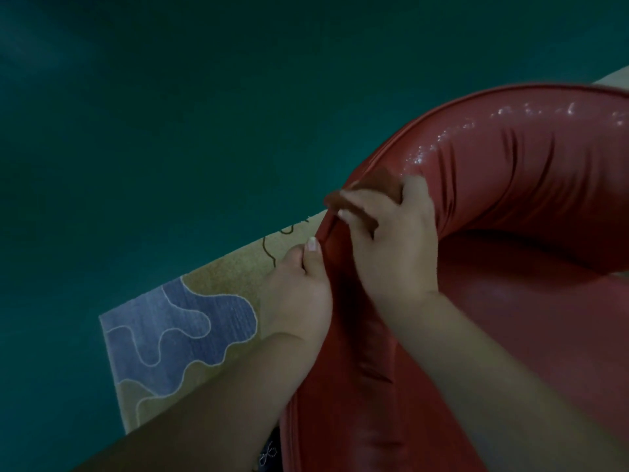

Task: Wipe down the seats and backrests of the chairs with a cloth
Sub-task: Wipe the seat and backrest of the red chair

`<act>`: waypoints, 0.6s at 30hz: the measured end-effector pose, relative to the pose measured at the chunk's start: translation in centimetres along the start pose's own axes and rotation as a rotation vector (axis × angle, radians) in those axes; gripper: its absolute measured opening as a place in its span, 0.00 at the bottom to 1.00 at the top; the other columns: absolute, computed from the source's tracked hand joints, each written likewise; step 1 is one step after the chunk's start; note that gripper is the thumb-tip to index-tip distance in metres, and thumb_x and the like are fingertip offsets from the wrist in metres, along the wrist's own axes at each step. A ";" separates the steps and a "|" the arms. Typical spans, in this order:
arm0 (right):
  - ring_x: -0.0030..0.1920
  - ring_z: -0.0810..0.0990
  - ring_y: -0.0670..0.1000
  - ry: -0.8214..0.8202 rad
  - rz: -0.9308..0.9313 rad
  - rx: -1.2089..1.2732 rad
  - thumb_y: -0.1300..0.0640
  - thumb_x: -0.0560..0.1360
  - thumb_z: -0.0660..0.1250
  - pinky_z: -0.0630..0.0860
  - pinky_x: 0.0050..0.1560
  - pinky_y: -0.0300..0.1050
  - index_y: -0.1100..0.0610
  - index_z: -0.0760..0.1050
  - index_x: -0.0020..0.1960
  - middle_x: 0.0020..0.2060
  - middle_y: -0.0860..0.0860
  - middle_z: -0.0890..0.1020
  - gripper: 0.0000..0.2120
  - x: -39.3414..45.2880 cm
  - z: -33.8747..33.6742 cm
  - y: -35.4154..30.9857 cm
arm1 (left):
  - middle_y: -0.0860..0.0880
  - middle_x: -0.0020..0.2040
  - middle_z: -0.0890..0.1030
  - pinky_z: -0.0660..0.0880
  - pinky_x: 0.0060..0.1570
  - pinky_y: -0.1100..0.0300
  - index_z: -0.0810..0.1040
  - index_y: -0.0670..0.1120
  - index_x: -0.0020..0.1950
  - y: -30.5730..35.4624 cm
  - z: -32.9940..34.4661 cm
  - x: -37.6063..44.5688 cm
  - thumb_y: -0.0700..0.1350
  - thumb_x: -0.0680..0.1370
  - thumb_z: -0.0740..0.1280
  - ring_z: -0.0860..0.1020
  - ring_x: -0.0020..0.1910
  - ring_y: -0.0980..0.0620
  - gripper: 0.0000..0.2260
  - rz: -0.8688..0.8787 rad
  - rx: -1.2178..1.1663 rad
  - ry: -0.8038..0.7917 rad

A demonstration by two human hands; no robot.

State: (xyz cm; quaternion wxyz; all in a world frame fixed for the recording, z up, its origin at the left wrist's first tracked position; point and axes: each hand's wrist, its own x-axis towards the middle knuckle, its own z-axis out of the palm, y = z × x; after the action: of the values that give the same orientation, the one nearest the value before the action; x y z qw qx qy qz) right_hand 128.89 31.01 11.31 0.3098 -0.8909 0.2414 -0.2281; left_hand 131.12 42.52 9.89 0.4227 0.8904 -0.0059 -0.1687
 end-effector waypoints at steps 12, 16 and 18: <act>0.50 0.74 0.45 0.167 0.106 0.097 0.47 0.76 0.67 0.70 0.54 0.30 0.43 0.77 0.64 0.52 0.45 0.68 0.16 -3.3 0.5 2.0 | 0.60 0.33 0.70 0.63 0.36 0.62 0.73 0.55 0.50 0.3 0.0 -0.6 0.58 0.81 0.49 0.68 0.31 0.63 0.15 0.040 0.135 -0.013; 0.48 0.74 0.44 0.092 0.049 0.107 0.45 0.76 0.65 0.71 0.50 0.30 0.40 0.75 0.65 0.51 0.44 0.68 0.17 -6.6 -0.2 2.5 | 0.60 0.34 0.68 0.63 0.40 0.58 0.70 0.54 0.53 0.6 0.0 -0.7 0.59 0.80 0.46 0.67 0.33 0.57 0.16 0.060 0.198 -0.007; 0.49 0.74 0.49 0.137 0.047 0.053 0.49 0.76 0.67 0.74 0.50 0.38 0.44 0.76 0.65 0.51 0.48 0.68 0.17 -3.7 -0.1 3.4 | 0.59 0.34 0.69 0.62 0.35 0.58 0.69 0.55 0.50 0.7 0.1 -0.7 0.59 0.79 0.45 0.68 0.32 0.61 0.16 0.073 0.193 -0.002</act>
State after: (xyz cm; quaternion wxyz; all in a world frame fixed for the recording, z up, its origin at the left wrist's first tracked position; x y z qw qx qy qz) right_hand 124.98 30.77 8.19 0.3213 -0.8588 0.2769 -0.2875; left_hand 130.56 42.15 10.54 0.3408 0.9260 -0.0549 -0.1529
